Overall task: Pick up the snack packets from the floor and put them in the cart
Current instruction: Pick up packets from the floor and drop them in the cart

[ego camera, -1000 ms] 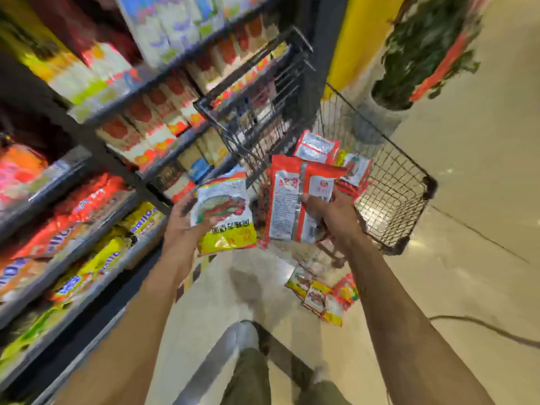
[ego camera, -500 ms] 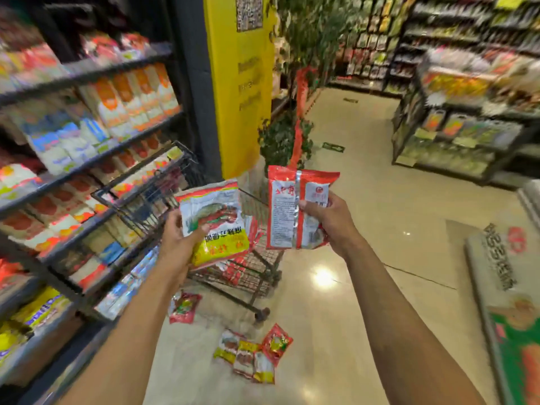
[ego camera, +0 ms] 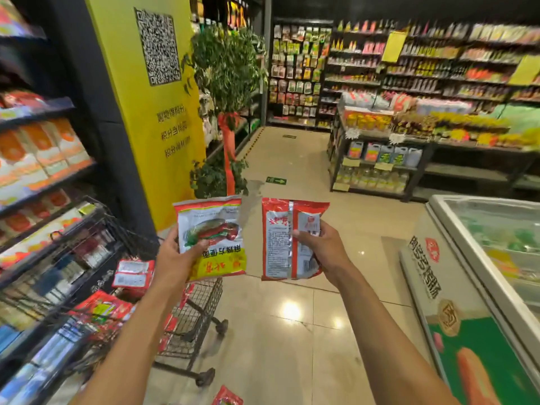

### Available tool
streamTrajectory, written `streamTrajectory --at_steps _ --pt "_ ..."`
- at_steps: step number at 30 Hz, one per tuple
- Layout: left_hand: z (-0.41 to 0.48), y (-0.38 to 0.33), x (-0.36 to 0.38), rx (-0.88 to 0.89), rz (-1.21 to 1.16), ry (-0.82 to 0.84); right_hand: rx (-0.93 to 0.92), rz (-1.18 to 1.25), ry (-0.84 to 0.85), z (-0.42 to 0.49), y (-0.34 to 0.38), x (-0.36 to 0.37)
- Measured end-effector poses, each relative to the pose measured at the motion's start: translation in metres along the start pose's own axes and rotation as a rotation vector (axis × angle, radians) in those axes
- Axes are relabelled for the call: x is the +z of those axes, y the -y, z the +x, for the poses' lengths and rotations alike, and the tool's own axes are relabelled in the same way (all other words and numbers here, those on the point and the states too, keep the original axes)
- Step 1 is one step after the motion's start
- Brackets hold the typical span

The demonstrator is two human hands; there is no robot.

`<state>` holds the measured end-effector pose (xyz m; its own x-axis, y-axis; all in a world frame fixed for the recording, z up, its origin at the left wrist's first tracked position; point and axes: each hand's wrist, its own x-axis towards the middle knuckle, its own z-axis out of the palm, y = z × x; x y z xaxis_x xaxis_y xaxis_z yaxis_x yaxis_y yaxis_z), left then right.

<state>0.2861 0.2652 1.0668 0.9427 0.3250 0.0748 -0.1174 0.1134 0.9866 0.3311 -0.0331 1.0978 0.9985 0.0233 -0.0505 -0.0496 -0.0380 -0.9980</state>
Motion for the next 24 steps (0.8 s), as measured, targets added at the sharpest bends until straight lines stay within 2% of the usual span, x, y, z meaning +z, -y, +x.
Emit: streamTrajectory --at_steps 7,11,18,24 --pt "0.112 0.017 0.071 -0.015 -0.103 0.038 -0.051 -0.053 0.009 0.122 0.017 -0.022" --pt "0.184 0.027 0.094 -0.002 -0.097 -0.002 -0.044 -0.081 0.065 0.205 0.028 -0.024" --pt "0.273 0.039 0.097 -0.017 -0.023 -0.104 -0.039 -0.040 0.137 0.328 0.024 -0.001" --pt "0.320 0.049 0.082 -0.026 0.034 -0.273 -0.027 0.037 0.302 0.423 0.008 0.043"
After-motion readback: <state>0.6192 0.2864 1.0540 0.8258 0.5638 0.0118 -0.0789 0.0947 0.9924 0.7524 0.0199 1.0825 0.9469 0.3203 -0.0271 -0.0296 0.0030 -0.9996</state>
